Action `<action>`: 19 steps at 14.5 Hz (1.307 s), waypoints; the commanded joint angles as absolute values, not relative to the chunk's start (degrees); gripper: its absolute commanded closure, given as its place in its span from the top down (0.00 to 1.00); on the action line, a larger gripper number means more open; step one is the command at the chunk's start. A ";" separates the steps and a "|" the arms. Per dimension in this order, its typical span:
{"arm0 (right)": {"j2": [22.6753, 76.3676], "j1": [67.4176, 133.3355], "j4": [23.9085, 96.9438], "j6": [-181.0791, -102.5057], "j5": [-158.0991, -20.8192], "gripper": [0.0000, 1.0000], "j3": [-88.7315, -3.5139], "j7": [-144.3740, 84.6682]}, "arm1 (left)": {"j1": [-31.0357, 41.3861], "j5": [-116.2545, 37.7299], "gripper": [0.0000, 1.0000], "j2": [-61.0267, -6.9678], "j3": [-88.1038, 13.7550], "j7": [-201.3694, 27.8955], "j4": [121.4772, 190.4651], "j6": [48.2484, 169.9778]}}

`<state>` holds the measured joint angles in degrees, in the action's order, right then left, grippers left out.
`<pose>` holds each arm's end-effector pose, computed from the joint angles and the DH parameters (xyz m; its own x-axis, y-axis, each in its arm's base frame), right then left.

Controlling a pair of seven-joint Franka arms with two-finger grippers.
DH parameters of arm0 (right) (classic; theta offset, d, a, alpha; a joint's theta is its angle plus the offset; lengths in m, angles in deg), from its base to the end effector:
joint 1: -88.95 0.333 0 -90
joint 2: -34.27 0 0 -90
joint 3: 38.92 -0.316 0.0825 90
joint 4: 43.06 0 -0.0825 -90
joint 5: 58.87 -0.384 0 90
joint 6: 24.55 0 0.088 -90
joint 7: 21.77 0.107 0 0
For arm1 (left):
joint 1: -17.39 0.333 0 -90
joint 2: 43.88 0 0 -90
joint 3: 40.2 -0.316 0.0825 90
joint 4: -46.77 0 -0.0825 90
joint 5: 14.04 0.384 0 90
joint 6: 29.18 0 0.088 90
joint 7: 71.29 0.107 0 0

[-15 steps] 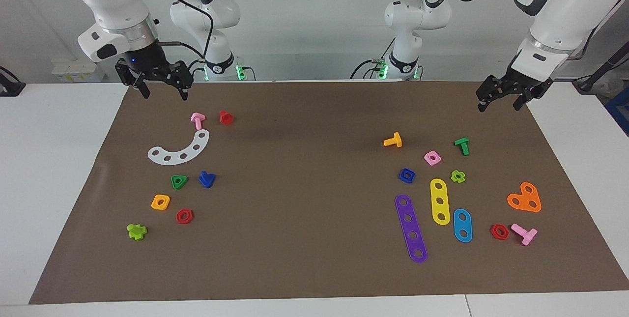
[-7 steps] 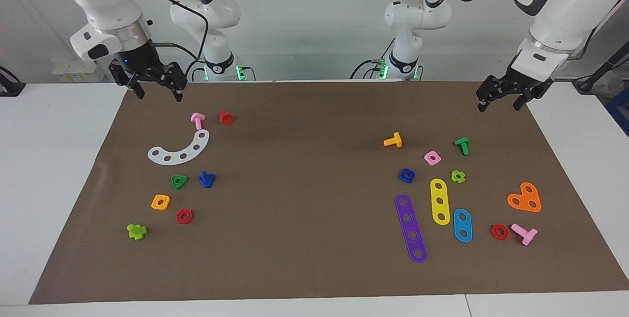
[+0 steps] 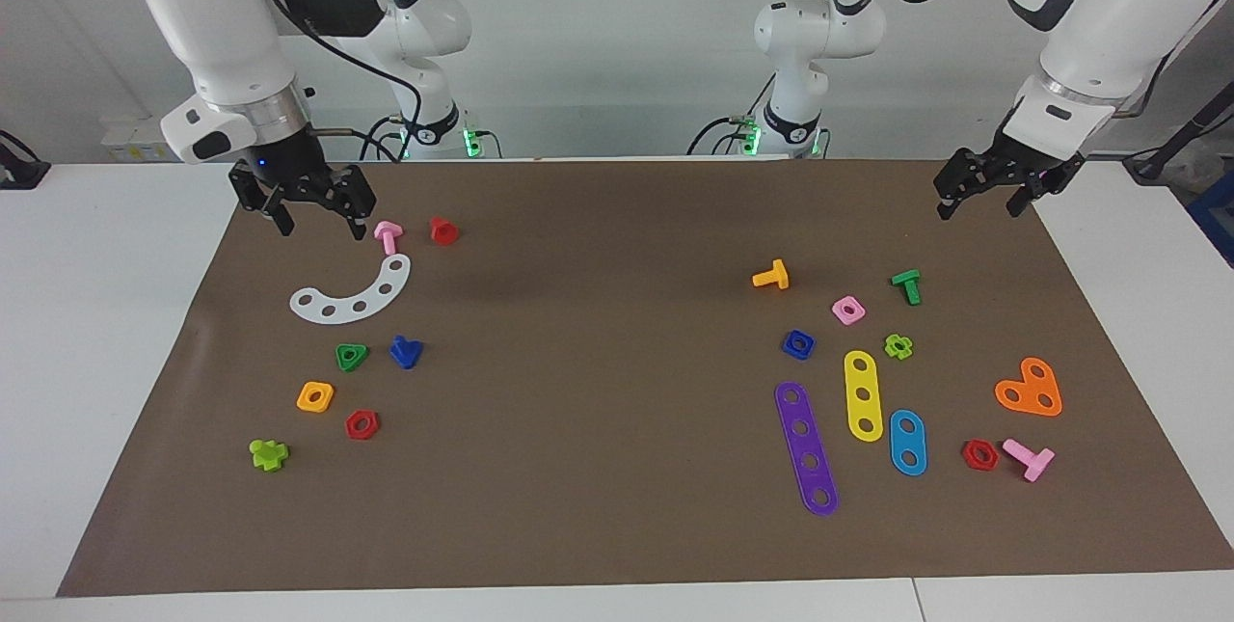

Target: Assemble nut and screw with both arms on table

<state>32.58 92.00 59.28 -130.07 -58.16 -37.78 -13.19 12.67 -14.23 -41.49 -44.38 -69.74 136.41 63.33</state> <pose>0.5623 0.0176 0.5623 0.9899 -0.1130 0.0857 -0.1133 -0.9936 -0.0012 0.5711 -0.0066 0.6079 0.9993 -0.0364 0.0085 -0.0364 -0.9993 0.0000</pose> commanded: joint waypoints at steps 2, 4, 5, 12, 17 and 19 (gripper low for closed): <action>32.86 91.85 65.12 -137.55 -57.82 1.00 -38.13 -13.15 | 13.08 -15.00 1.00 -42.92 -44.16 -70.15 138.00 63.54; 34.17 92.03 67.84 -141.51 -57.82 1.00 -38.22 -13.41 | 13.09 -15.00 1.00 -42.92 -44.16 -70.15 138.00 63.54; 35.14 92.20 68.12 -142.31 -57.82 1.00 -38.22 -13.50 | 13.09 -15.00 1.00 -42.92 -44.16 -70.15 138.00 63.54; 42.69 93.52 70.48 -153.72 -57.82 1.00 -38.22 -13.33 | 13.08 -15.00 1.00 -42.92 -44.24 -70.15 138.00 63.54; 45.34 93.52 75.92 -161.81 -57.82 1.00 -38.22 -13.33 | 13.09 -15.00 1.00 -42.92 -44.16 -70.15 138.00 63.54; 44.73 93.52 79.18 -165.51 -57.82 1.00 -38.22 -13.85 | 13.09 -15.00 1.00 -42.92 -44.16 -70.15 138.00 63.54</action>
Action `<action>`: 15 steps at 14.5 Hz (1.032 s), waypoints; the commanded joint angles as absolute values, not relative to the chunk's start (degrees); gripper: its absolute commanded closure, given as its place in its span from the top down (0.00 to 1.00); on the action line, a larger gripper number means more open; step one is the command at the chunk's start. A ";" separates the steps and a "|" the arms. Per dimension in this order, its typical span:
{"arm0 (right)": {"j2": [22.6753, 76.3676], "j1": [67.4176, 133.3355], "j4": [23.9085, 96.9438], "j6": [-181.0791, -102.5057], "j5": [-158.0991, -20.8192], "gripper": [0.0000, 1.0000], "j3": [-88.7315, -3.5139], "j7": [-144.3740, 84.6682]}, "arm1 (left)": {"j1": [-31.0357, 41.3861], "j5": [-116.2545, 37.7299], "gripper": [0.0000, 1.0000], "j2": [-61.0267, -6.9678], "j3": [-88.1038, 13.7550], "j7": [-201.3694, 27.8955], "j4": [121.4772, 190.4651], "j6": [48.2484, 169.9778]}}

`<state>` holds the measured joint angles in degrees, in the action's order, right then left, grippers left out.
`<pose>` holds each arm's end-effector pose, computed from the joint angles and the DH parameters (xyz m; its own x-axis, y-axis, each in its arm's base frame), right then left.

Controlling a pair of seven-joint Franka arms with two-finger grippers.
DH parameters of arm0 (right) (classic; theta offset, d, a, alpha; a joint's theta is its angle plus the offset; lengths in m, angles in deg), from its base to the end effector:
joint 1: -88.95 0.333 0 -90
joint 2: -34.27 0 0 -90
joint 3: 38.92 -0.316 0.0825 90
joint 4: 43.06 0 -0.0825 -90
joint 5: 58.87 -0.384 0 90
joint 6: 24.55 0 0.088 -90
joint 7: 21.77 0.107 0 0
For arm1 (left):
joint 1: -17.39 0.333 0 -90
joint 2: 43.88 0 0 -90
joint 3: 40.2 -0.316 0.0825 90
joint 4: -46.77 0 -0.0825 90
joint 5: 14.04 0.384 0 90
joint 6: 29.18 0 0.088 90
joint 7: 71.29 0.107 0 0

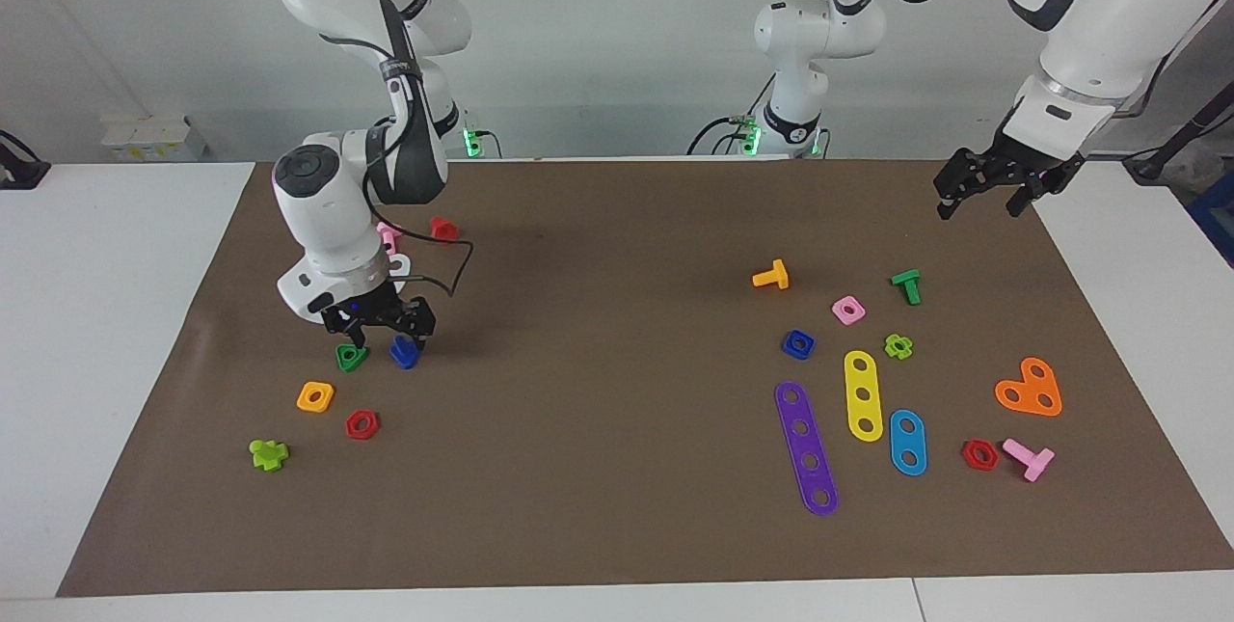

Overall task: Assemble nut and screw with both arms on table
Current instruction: 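Reach the right gripper to the blue triangle nut and grasp it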

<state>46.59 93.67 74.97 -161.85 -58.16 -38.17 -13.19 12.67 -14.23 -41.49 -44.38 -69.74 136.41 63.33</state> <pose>0.5930 0.0413 0.3428 0.9900 -0.0712 0.1214 -0.0710 -0.9975 -0.0059 0.5711 -0.0066 0.6079 0.9993 -0.0364 0.0085 -0.0364 -0.9993 0.0000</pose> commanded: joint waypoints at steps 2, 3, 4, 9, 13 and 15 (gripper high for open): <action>44.03 93.52 80.86 -166.05 -57.73 1.00 -38.22 -16.04 | 13.00 -15.00 1.00 -42.92 -44.16 -70.15 138.00 63.54; 43.85 93.52 81.30 -166.14 -57.73 1.00 -38.22 -17.88 | 13.08 -15.00 1.00 -42.92 -44.16 -70.15 138.00 63.54; 43.76 93.52 81.74 -166.14 -57.73 1.00 -38.22 -19.29 | 13.09 -15.00 1.00 -42.92 -44.16 -70.15 138.00 63.54; 43.32 93.61 82.36 -166.14 -57.73 0.62 -38.39 -22.11 | 13.08 -15.00 1.00 -42.92 -44.16 -70.15 138.00 63.54; 43.23 93.52 82.62 -165.96 -57.73 0.17 -38.39 -25.18 | 13.08 -15.00 1.00 -42.92 -44.16 -70.15 138.00 63.54; 43.23 93.43 82.62 -165.87 -57.73 0.00 -38.39 -26.86 | 13.08 -15.00 1.00 -42.92 -44.16 -70.15 138.00 63.54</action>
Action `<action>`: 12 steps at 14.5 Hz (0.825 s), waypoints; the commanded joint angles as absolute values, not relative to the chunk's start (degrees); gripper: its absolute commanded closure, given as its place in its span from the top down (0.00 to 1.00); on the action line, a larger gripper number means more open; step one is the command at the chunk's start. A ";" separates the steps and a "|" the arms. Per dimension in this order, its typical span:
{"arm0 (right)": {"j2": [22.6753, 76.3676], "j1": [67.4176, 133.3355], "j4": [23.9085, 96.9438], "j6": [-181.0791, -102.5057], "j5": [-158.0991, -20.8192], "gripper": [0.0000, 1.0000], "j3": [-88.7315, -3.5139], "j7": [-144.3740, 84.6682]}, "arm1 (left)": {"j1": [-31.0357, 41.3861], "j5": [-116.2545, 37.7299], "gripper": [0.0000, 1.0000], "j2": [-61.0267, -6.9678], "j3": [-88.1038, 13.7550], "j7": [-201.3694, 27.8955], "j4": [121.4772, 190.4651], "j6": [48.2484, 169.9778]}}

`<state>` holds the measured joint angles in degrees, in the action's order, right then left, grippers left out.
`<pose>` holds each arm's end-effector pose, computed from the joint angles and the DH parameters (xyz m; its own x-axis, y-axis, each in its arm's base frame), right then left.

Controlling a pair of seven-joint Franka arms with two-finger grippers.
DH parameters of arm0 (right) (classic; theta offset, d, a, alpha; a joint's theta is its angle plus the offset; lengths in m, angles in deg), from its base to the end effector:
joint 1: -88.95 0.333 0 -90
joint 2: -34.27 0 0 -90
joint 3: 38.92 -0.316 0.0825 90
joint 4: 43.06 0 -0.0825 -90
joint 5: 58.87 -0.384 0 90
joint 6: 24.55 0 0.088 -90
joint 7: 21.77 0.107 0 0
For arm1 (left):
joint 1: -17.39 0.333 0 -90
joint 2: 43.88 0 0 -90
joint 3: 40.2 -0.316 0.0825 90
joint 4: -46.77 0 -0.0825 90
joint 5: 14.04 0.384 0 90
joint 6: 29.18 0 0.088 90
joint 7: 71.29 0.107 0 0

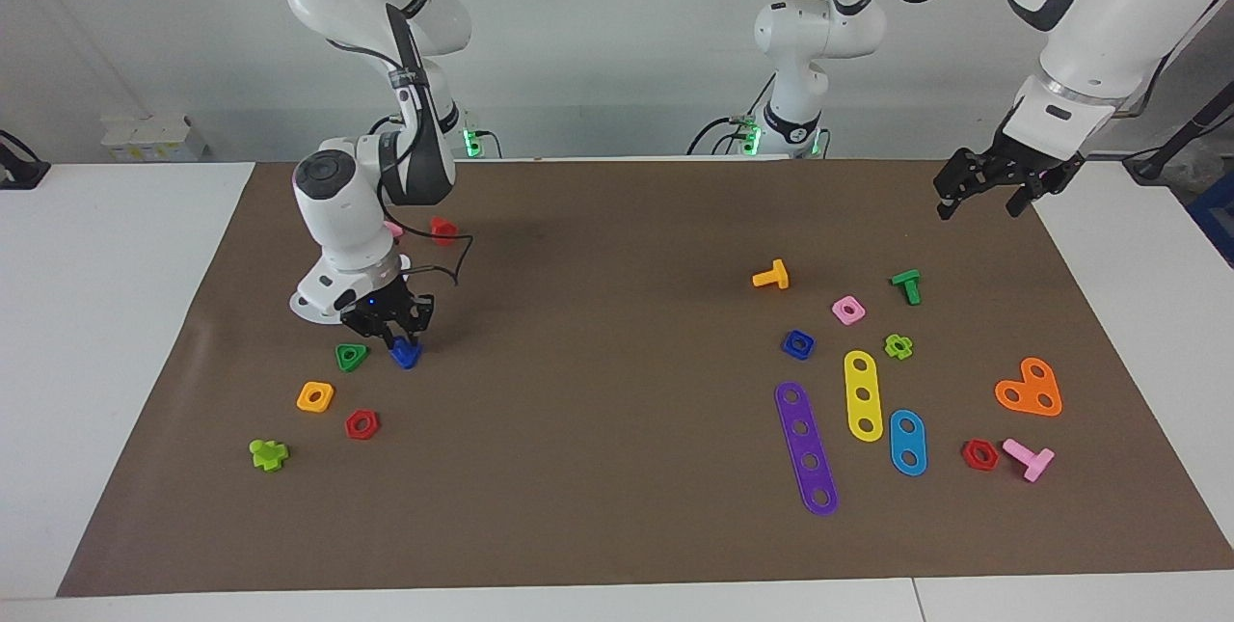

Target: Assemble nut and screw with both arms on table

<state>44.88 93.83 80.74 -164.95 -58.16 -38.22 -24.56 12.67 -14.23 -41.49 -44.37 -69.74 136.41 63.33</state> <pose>0.5685 0.0416 0.3214 0.9860 0.1309 0.1036 0.1299 -0.9914 0.0162 0.5711 -0.0067 0.6079 0.9993 -0.0366 0.0085 -0.0366 -0.9993 0.0001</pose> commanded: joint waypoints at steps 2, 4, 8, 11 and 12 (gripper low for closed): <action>43.32 93.43 81.92 -165.96 -57.73 0.00 -38.48 -26.60 | 13.09 -15.00 1.00 -42.92 -44.16 -70.15 138.00 63.54; 43.41 94.31 80.70 -165.87 -57.81 0.00 -39.36 -24.94 | 13.09 -15.00 1.00 -42.92 -44.16 -70.15 138.00 63.54; 44.02 102.91 78.06 -165.96 -57.82 0.00 -39.45 -10.02 | 13.09 -15.00 1.00 -42.92 -44.16 -70.15 138.00 63.54; 46.12 108.79 74.38 -165.88 -57.82 0.00 -39.45 -0.45 | 12.47 -15.00 1.00 -43.00 -44.16 -70.33 138.27 63.54; 47.18 110.99 72.36 -165.44 -57.73 0.00 -39.45 3.51 | 12.30 -15.00 1.00 -43.00 -44.16 -70.24 138.18 63.72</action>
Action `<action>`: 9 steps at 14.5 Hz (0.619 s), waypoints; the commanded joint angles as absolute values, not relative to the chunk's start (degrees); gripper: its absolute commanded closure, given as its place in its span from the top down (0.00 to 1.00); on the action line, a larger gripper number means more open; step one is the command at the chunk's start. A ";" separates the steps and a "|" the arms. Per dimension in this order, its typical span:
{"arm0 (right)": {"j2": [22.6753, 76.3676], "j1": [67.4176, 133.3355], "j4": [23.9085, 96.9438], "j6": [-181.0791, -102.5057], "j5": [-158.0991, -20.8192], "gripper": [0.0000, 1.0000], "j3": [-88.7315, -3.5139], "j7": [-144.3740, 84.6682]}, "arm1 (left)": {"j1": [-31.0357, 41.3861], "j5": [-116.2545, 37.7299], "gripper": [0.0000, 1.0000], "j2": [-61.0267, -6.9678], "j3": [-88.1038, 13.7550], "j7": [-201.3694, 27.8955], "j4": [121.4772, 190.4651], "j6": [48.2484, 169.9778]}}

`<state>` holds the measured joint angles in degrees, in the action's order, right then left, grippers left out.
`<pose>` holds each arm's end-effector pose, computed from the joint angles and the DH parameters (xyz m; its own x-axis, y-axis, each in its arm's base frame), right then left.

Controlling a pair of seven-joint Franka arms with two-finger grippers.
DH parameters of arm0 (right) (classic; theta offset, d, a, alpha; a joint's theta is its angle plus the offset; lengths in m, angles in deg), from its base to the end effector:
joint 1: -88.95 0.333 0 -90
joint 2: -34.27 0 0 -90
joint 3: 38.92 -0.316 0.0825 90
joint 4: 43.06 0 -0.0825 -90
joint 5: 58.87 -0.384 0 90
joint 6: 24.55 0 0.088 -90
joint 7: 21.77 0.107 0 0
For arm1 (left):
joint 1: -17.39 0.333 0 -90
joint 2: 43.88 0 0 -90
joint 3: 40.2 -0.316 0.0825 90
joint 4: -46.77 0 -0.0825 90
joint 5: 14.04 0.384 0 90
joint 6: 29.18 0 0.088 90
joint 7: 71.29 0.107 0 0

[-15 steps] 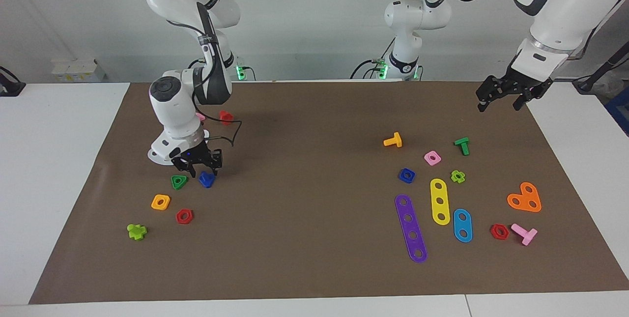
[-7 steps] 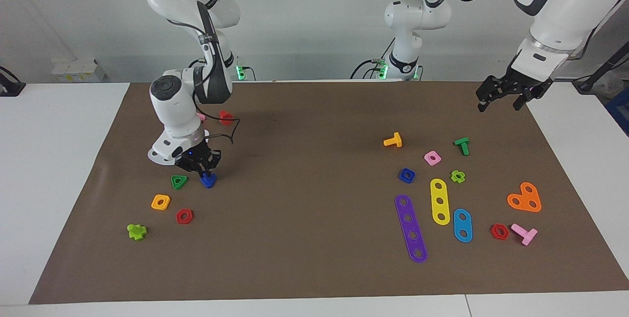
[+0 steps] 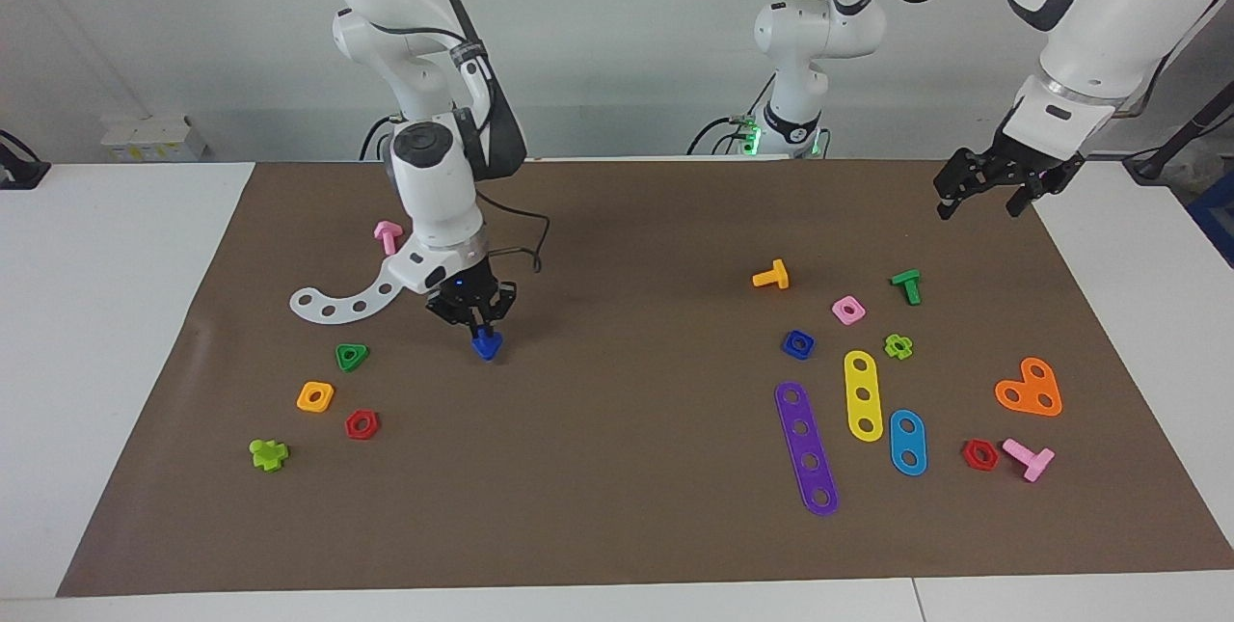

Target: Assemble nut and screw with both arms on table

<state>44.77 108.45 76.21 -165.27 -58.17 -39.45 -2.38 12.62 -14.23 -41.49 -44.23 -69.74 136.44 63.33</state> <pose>0.5575 0.2031 0.3581 0.9832 0.0141 0.1817 0.0247 -0.9981 -0.0558 0.5711 -0.0086 0.6077 0.9992 -0.0399 0.0080 -0.0399 -0.9992 0.0002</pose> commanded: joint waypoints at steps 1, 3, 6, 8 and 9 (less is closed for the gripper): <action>48.67 113.19 70.42 -165.35 -57.55 0.00 -39.45 7.11 | 12.29 -15.00 1.00 -43.00 -44.16 -70.59 138.27 63.46; 49.65 115.31 67.87 -164.82 -57.55 0.00 -39.45 12.14 | 12.03 -15.00 1.00 -43.09 -44.07 -70.68 138.44 63.54; 52.71 119.70 65.14 -163.16 -56.68 0.00 -39.36 16.89 | 11.77 -15.09 1.00 -44.32 -43.28 -70.24 143.44 69.51; 54.74 122.26 64.17 -162.89 -55.01 0.00 -39.19 19.01 | 9.23 -15.53 1.00 -41.18 -43.28 -70.24 143.45 72.58; 54.83 122.44 64.34 -162.62 -53.78 0.00 -39.27 19.10 | 8.61 -16.75 1.00 -38.81 -43.28 -70.24 143.19 74.94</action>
<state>52.92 121.71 66.46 -164.03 -56.38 -39.54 17.30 10.64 -14.99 -41.31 -42.82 -69.77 141.89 70.58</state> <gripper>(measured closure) 0.811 0.000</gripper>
